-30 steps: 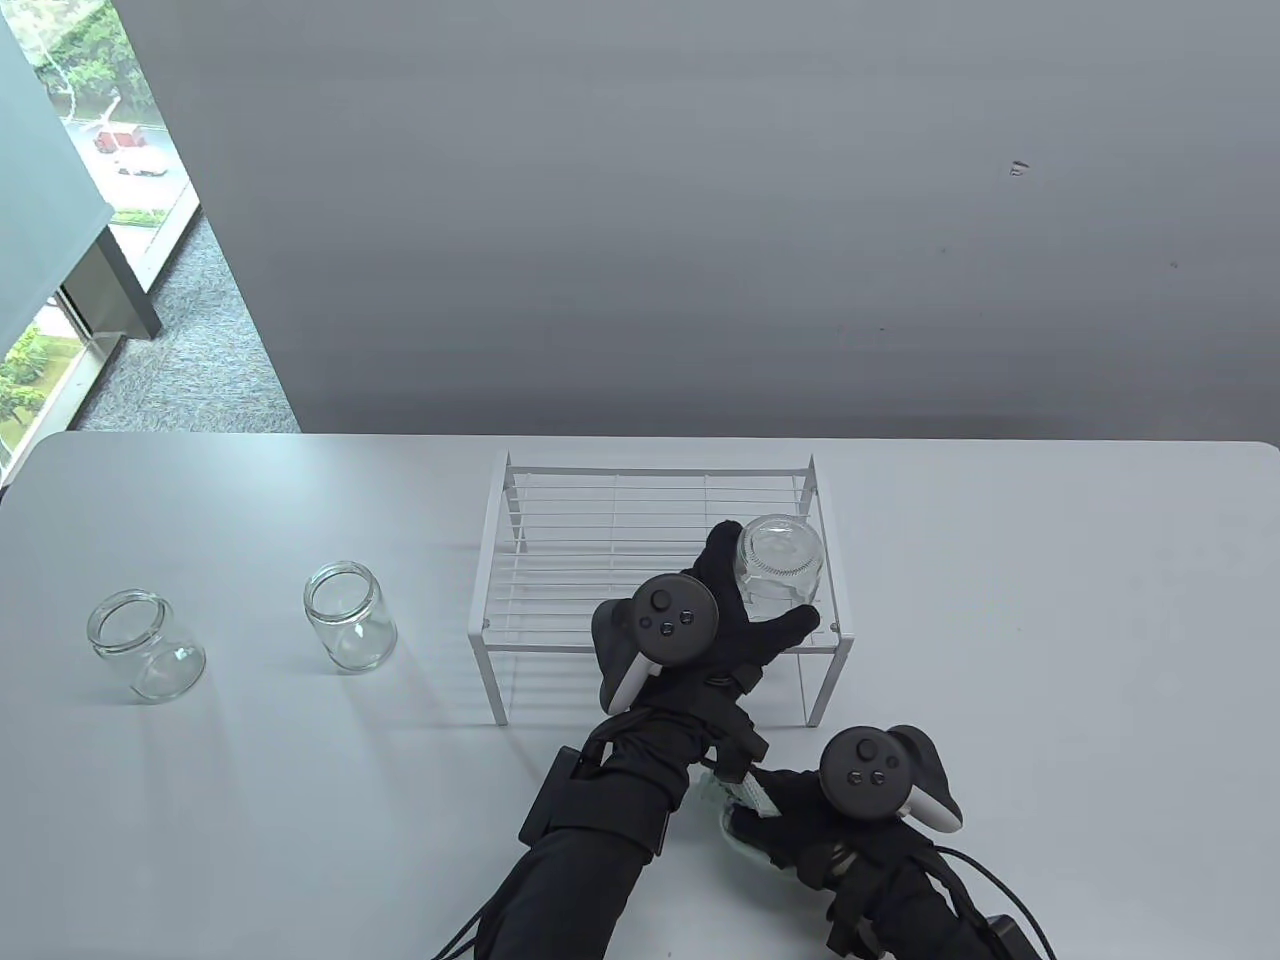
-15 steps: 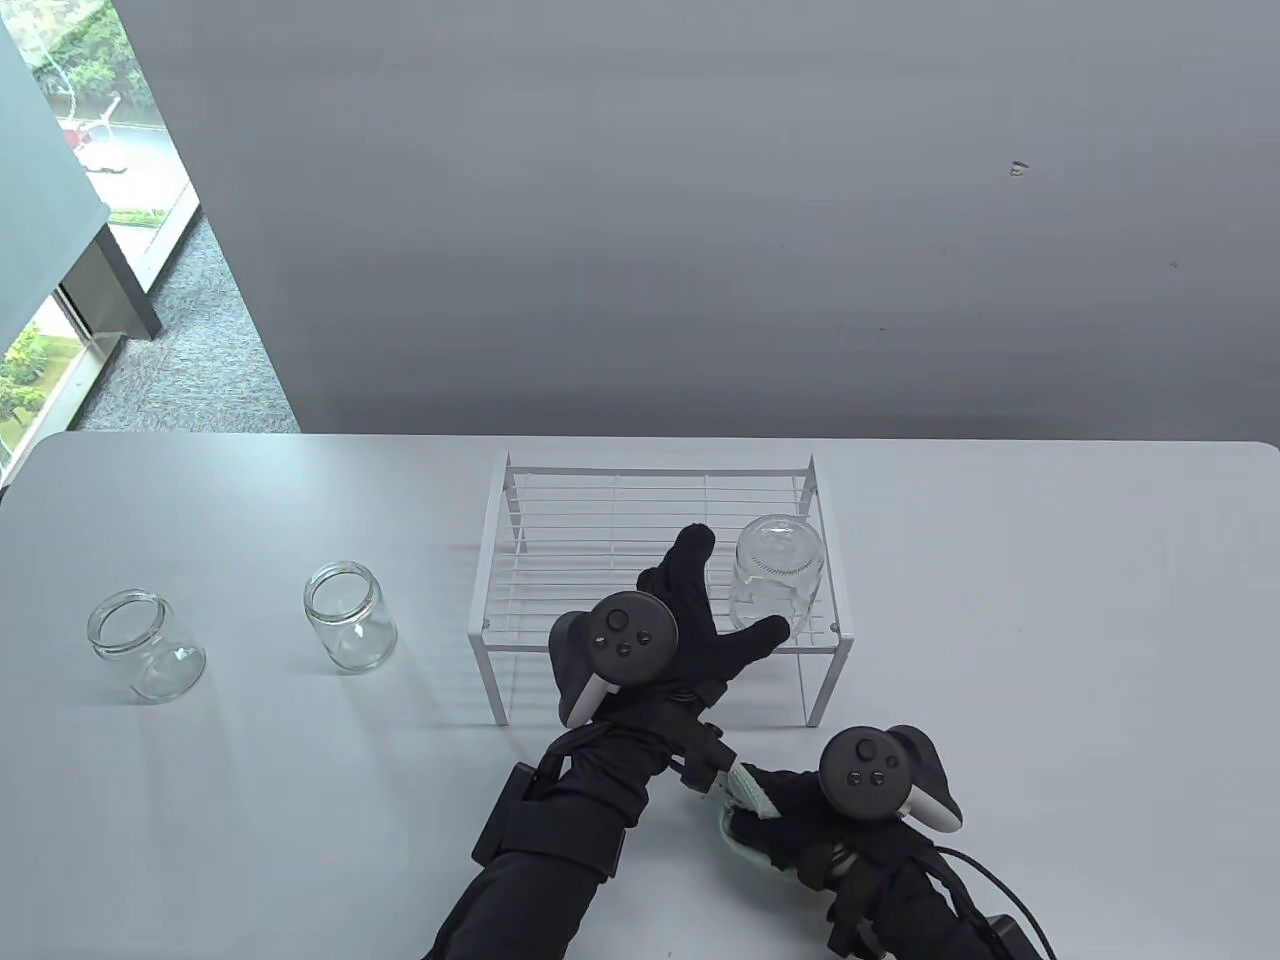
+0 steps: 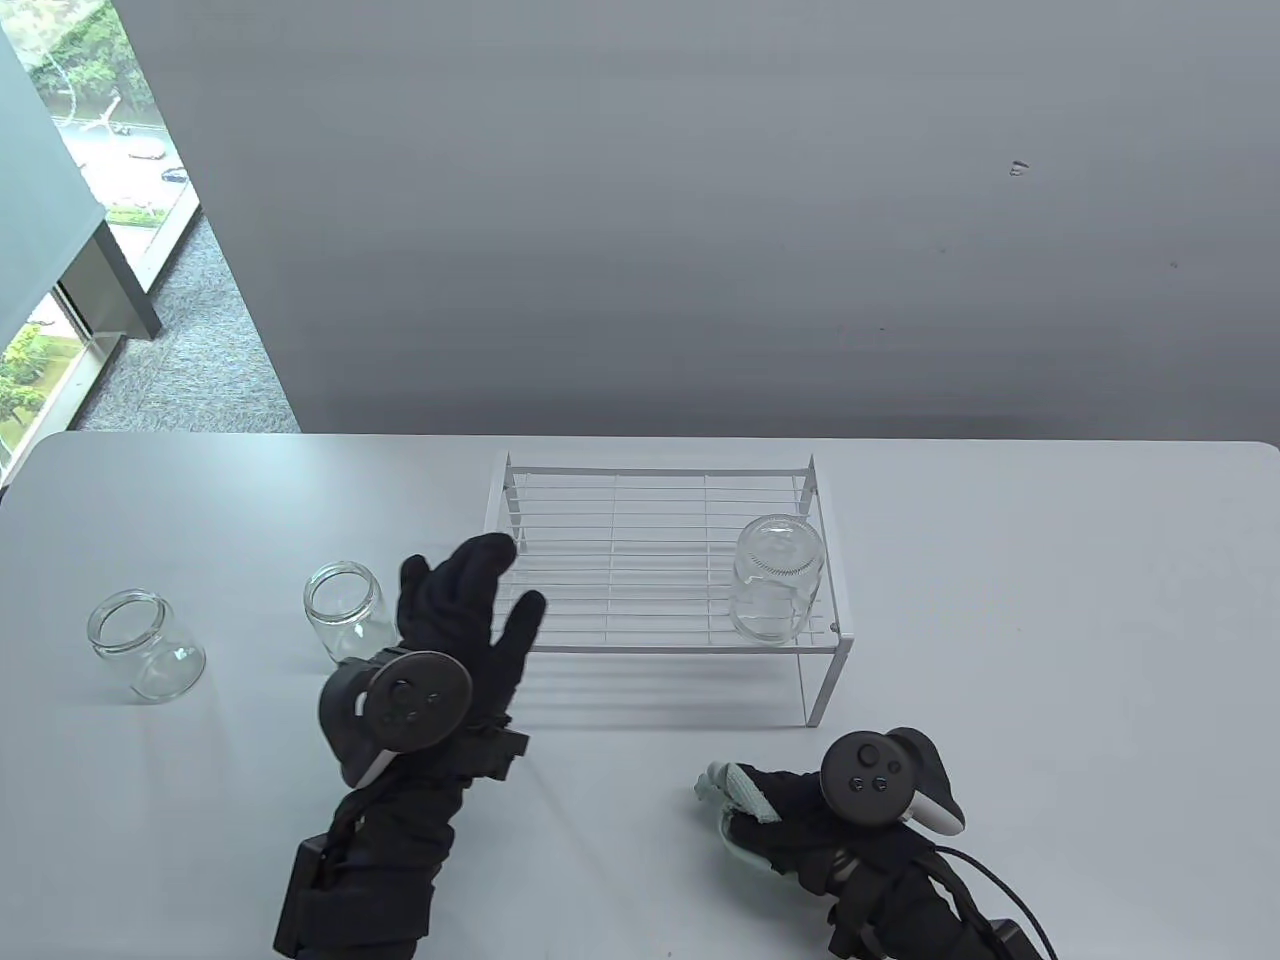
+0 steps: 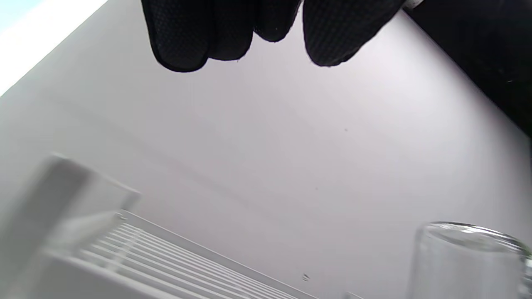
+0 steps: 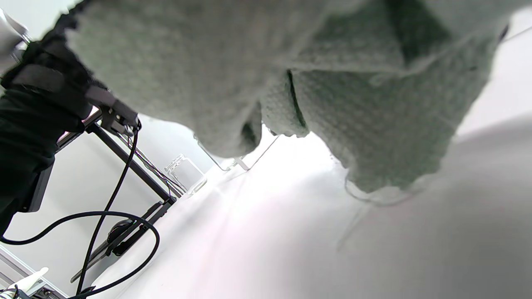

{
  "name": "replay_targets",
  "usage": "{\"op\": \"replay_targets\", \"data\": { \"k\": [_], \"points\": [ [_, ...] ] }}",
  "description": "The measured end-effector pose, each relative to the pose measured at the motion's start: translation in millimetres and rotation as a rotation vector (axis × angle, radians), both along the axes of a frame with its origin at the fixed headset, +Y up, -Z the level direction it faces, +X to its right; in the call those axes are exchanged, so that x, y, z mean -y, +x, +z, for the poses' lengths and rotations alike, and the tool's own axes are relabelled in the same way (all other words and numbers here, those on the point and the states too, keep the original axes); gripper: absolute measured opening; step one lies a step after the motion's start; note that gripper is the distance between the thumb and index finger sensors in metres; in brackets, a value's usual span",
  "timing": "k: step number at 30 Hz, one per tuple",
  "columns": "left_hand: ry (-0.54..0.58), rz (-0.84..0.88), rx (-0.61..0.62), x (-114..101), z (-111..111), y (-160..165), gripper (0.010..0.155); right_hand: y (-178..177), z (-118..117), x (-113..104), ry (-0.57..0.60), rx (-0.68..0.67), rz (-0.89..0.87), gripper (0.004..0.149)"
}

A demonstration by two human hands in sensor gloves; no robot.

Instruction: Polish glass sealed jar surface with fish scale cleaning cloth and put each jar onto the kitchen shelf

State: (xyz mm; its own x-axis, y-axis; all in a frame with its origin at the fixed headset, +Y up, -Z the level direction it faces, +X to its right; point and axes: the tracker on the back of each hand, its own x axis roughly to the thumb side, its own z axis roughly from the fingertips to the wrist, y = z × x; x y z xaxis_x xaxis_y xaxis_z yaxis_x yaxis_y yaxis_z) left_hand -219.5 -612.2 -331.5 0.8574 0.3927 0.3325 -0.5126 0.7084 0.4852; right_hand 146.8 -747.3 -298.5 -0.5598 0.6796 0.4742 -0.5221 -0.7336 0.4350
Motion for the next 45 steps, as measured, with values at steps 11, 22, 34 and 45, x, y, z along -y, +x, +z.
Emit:
{"op": "replay_targets", "data": {
  "k": [11, 22, 34, 45],
  "points": [
    [-0.314, -0.223, -0.263, 47, -37, -67, 0.056, 0, 1, 1, -0.008, 0.008, 0.010, 0.059],
    [-0.517, -0.423, -0.374, 79, -74, -69, 0.062, 1, 1, 1, -0.015, 0.009, 0.015, 0.059],
    [-0.543, -0.687, -0.345, 107, -76, -62, 0.071, 2, -1, 5, -0.039, 0.015, 0.022, 0.059],
    [-0.461, -0.729, -0.245, 97, -46, -50, 0.067, 1, -2, 4, -0.006, 0.015, 0.022, 0.059]
  ]
}}
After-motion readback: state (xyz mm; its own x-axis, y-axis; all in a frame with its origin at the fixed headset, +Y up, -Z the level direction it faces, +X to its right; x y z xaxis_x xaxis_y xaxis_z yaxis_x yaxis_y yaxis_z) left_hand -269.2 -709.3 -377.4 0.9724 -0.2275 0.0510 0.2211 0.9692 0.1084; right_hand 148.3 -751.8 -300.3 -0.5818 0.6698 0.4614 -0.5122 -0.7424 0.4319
